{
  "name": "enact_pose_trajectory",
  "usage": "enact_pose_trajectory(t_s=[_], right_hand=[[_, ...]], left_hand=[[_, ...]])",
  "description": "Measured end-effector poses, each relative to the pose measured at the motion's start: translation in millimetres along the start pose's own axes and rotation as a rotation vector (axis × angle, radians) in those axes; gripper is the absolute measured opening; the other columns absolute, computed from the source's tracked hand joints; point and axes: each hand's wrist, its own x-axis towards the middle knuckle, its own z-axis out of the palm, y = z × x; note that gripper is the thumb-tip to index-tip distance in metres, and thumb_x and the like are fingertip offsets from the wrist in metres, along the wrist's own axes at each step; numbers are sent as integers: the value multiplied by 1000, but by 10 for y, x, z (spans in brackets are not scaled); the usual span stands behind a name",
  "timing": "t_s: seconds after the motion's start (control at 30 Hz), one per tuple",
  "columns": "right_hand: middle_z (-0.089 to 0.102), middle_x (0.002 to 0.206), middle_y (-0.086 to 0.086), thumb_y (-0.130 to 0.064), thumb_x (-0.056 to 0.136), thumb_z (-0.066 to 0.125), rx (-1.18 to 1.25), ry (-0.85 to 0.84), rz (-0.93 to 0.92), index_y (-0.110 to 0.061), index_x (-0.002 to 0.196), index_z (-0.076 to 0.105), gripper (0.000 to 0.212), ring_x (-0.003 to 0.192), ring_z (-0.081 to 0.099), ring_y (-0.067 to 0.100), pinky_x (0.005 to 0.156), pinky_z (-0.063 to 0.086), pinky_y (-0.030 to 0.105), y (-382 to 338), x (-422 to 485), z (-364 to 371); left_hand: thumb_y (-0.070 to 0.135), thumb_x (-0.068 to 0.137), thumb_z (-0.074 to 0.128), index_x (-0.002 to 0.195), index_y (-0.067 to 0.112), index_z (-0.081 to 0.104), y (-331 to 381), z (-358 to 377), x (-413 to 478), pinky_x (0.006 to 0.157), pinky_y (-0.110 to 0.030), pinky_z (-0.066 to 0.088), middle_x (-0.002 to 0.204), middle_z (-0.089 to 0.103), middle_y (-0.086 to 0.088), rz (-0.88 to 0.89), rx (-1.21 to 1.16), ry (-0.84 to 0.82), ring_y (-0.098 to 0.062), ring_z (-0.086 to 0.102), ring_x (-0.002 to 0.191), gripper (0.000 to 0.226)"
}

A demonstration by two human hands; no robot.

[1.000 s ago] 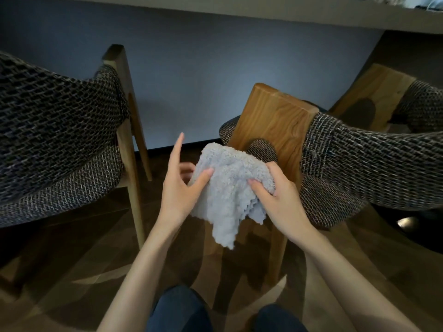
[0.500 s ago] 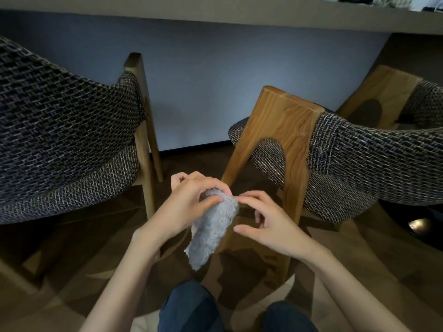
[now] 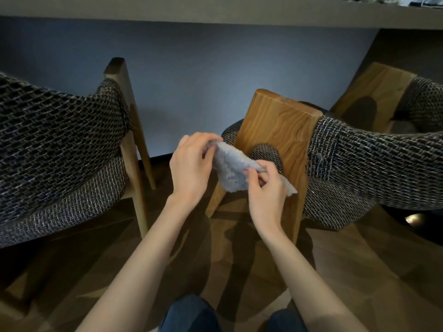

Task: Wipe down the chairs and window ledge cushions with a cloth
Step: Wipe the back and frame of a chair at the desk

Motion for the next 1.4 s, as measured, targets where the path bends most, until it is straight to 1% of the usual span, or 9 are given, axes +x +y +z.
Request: enact_pose_trajectory(t_s=[0.2, 0.33, 0.4, 0.53, 0.63, 0.8, 0.97, 1.17, 1.4], right_hand=[[71, 103, 3, -15, 98, 51, 195, 300, 190, -16, 118, 48, 20, 104, 64, 10, 76, 37, -3, 82, 327, 465], [64, 111, 9, -11, 93, 59, 297, 428, 249, -6, 126, 37, 40, 105, 63, 17, 88, 51, 19, 131, 359, 604], [62, 111, 12, -6, 89, 63, 374, 497, 250, -6, 122, 36, 43, 100, 65, 18, 82, 53, 18, 122, 357, 664], [54, 107, 2, 6, 83, 66, 590, 623, 283, -8, 118, 33, 51, 94, 63, 10, 75, 52, 16, 120, 386, 777], [58, 107, 8, 3, 82, 69, 561, 622, 263, -7, 114, 41, 43, 94, 64, 10, 73, 51, 13, 182, 370, 833], [67, 100, 12, 2, 85, 67, 456, 622, 254, -1, 98, 63, 14, 93, 67, 13, 75, 51, 12, 396, 332, 908], [66, 91, -6, 4, 83, 69, 357, 579, 176, -10, 93, 64, 18, 88, 66, -2, 75, 50, 11, 599, 286, 942], [67, 94, -5, -1, 83, 69, 274, 520, 131, -24, 92, 63, 26, 94, 68, 5, 77, 54, 18, 845, 162, 1019], [61, 109, 7, 6, 90, 57, 185, 311, 322, 4, 115, 57, 26, 100, 60, -3, 78, 47, 4, 1476, 159, 1133]], left_hand=[[16, 86, 66, 96, 22, 67, -139, 492, 488, 76, -23, 53, 97, 63, 8, -151, -259, -34, -5, 59, 82, 12], [5, 79, 74, 98, 18, 45, -137, 741, 531, 71, -7, 48, 109, 44, 2, -360, -600, 20, 2, 64, 83, 37], [6, 82, 70, 101, 13, 48, -161, 836, 485, 72, -9, 48, 103, 51, 7, -403, -703, 7, 7, 63, 82, 31], [13, 96, 52, 130, 10, 55, -241, 927, 361, 98, -17, 45, 130, 58, 3, -276, -781, -269, 0, 53, 117, 34], [16, 97, 53, 137, 11, 49, -293, 938, 349, 103, -23, 43, 139, 52, -2, -202, -792, -302, -8, 49, 126, 40], [12, 90, 63, 132, 7, 53, -458, 1019, 221, 92, -16, 47, 126, 60, 1, -182, -745, -272, -2, 58, 114, 43], [9, 89, 63, 129, 2, 56, -613, 1162, 55, 94, -21, 49, 123, 63, -5, -256, -714, -245, -7, 60, 111, 41], [8, 88, 65, 119, 9, 61, -795, 1303, -80, 89, -15, 48, 114, 64, 0, -264, -656, -236, -4, 60, 105, 31], [10, 87, 66, 119, 15, 58, -1280, 1582, -292, 87, -9, 45, 109, 61, 10, -321, -621, -423, 7, 57, 101, 33]])
